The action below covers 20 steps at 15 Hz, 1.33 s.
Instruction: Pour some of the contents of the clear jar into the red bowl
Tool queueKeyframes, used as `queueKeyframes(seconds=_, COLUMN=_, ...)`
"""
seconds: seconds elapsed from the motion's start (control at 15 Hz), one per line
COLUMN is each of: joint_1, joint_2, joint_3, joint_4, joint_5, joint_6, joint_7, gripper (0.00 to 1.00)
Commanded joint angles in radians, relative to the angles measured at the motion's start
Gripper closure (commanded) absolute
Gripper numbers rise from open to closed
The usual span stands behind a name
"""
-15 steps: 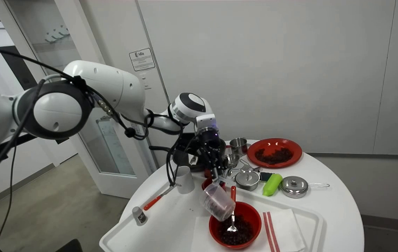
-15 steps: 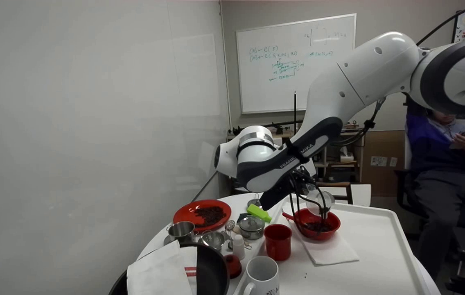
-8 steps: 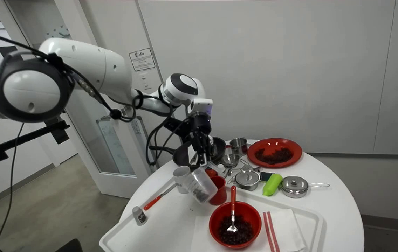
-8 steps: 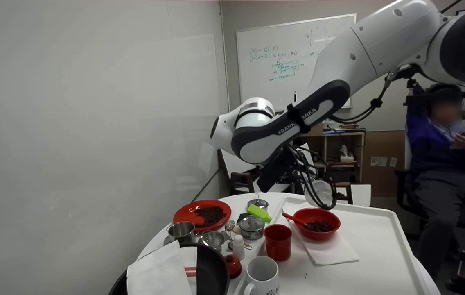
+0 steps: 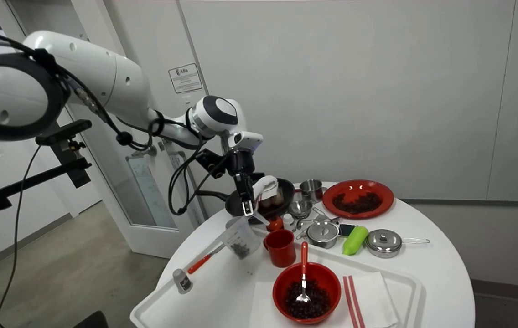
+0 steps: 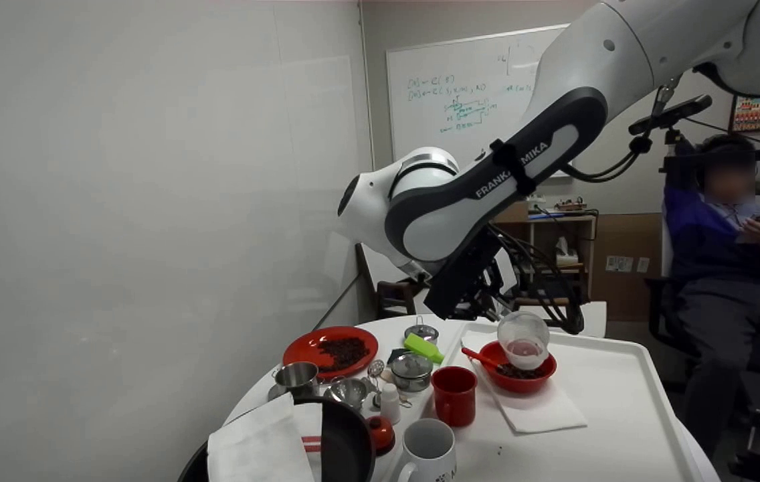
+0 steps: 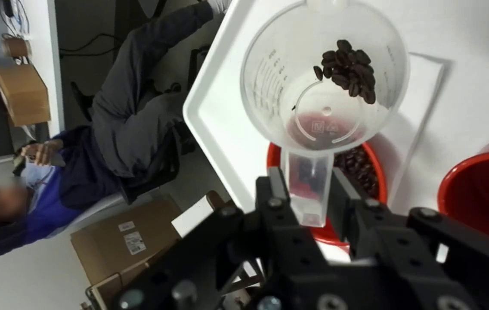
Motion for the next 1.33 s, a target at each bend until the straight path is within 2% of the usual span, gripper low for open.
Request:
queueKeyframes(seconds=0.0, joint_1=0.001, joint_2=-0.051, joint_3=0.008, joint_4=-0.146, joint_5=0.041, joint_6=0.159, joint_7=-0.117, gripper=0.88)
queueKeyframes(seconds=0.2, joint_1=-0.006, joint_2=-0.054, joint_3=0.016, joint_4=-0.220, joint_5=0.073, joint_6=0.266, joint_7=-0.220, gripper=0.88)
queueKeyframes(seconds=0.47, joint_1=-0.031, joint_2=-0.051, joint_3=0.023, joint_4=-0.286, joint_5=0.199, joint_6=0.349, joint_7=-0.358, gripper=0.88)
queueKeyframes(seconds=0.93, joint_1=-0.077, joint_2=-0.063, joint_3=0.018, joint_4=-0.350, joint_5=0.514, joint_6=0.328, joint_7=-0.514, gripper=0.88)
queueKeyframes(seconds=1.27, joint_1=-0.078, joint_2=-0.080, joint_3=-0.013, joint_4=-0.397, joint_5=0.604, joint_6=0.360, joint_7=-0.536, gripper=0.87)
